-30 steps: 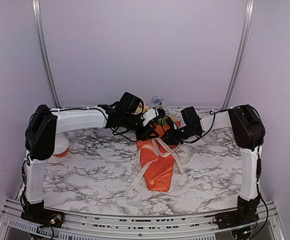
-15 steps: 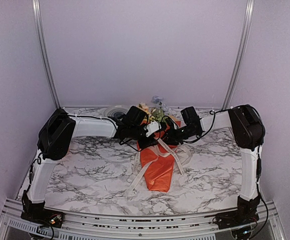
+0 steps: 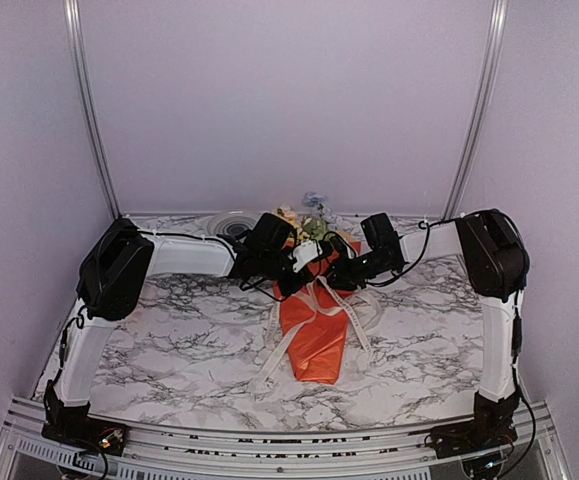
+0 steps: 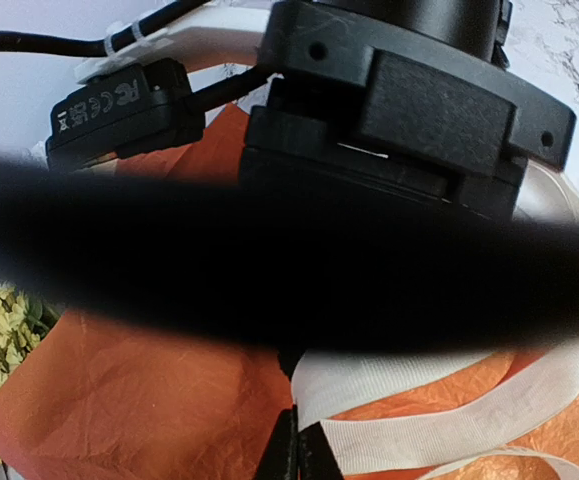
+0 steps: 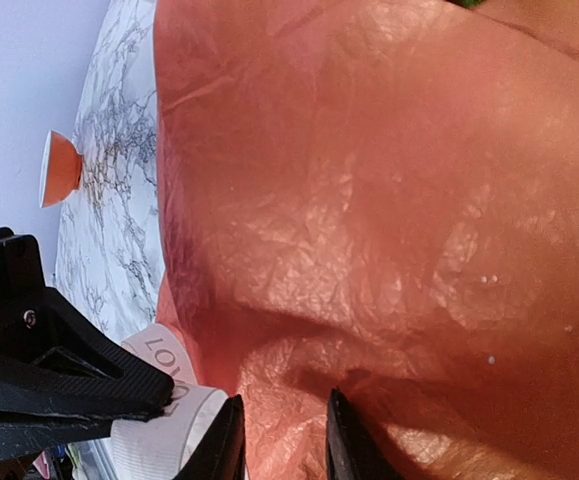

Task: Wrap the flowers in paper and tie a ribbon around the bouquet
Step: Cross the ribbon over the folded bouquet.

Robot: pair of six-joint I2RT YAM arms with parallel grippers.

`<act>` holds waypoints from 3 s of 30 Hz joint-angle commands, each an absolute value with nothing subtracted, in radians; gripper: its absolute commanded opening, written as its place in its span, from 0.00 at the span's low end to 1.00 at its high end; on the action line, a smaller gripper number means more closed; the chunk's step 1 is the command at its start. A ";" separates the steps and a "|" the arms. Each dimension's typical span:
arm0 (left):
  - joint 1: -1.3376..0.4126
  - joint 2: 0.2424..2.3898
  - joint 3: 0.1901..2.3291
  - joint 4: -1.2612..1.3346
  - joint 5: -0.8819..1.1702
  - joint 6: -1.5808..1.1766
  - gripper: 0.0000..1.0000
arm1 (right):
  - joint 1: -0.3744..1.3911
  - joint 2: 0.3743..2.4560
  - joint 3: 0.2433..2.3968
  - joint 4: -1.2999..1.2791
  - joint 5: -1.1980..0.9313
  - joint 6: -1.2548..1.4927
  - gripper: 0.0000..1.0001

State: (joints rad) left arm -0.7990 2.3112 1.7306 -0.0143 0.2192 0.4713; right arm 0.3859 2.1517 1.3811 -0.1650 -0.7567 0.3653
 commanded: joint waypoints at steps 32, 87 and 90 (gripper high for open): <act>-0.612 2.002 1.156 0.392 0.191 -0.553 0.11 | 0.354 2.186 1.334 -0.205 -0.659 0.329 0.27; -0.725 2.113 1.562 -0.201 0.127 0.863 0.46 | 0.356 2.202 1.354 -0.225 -0.687 0.319 0.28; -0.723 2.181 1.639 -0.195 -0.012 0.844 0.44 | 0.356 2.202 1.355 -0.227 -0.690 0.318 0.27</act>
State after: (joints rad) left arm -0.7319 2.1662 1.5517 -0.1864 0.0410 0.8921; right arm 0.3679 2.1551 1.3514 -0.1520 -0.7353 0.3313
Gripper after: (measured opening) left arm 0.455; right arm 0.274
